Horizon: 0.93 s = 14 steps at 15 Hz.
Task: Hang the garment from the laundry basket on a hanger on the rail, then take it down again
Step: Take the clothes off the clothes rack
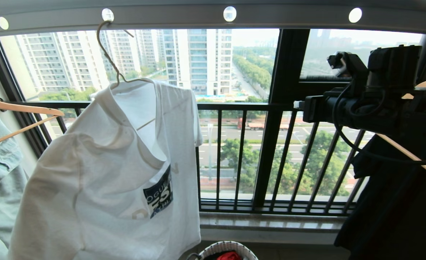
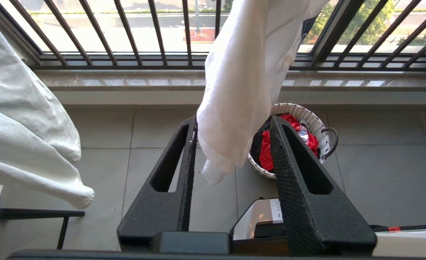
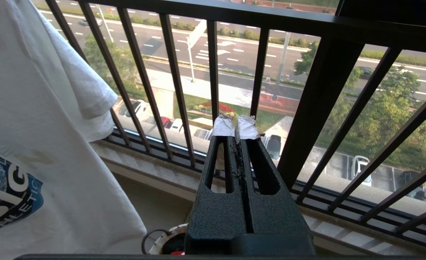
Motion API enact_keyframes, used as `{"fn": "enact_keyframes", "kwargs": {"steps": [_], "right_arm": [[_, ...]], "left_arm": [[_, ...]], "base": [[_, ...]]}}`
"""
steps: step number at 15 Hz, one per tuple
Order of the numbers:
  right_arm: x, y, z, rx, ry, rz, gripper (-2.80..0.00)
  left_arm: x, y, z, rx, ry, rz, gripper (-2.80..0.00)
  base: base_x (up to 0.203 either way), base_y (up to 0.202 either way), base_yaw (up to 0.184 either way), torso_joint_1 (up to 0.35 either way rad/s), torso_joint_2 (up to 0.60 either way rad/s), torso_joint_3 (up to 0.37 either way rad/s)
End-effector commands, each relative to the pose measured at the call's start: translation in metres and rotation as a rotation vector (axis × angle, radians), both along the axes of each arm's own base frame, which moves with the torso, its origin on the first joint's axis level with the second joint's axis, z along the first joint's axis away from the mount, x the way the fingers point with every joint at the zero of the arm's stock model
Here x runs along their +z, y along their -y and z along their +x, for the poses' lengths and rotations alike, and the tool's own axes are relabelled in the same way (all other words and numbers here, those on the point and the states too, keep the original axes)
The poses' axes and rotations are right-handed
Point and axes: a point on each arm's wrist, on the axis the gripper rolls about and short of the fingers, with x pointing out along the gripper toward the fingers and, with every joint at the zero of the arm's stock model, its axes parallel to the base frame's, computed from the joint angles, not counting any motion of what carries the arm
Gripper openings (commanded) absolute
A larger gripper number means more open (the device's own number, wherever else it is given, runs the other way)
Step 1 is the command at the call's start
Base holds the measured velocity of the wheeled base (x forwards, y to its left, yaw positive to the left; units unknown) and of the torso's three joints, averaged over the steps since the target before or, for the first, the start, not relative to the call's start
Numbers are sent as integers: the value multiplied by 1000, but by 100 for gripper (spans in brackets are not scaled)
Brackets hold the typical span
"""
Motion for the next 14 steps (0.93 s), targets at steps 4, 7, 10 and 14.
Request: {"fn": "enact_keyframes", "kwargs": {"steps": [4, 7, 10, 14], "right_arm": [[-1, -1, 2, 1, -2, 1, -280], [-1, 1, 2, -2, -1, 2, -280], [-1, 2, 5, -8, 0, 2, -280], [-1, 4, 5, -13, 0, 2, -280]], "left_arm": [[10, 14, 44, -23, -105, 109, 0], [11, 23, 71, -60, -115, 137, 0], [6, 30, 95, -71, -155, 150, 0], [-5, 29, 108, -9, -219, 183, 0]], "base": [[0, 0, 0, 0, 0, 0], [0, 0, 0, 0, 0, 0], [0, 0, 0, 0, 0, 0], [0, 0, 0, 0, 0, 0]]}}
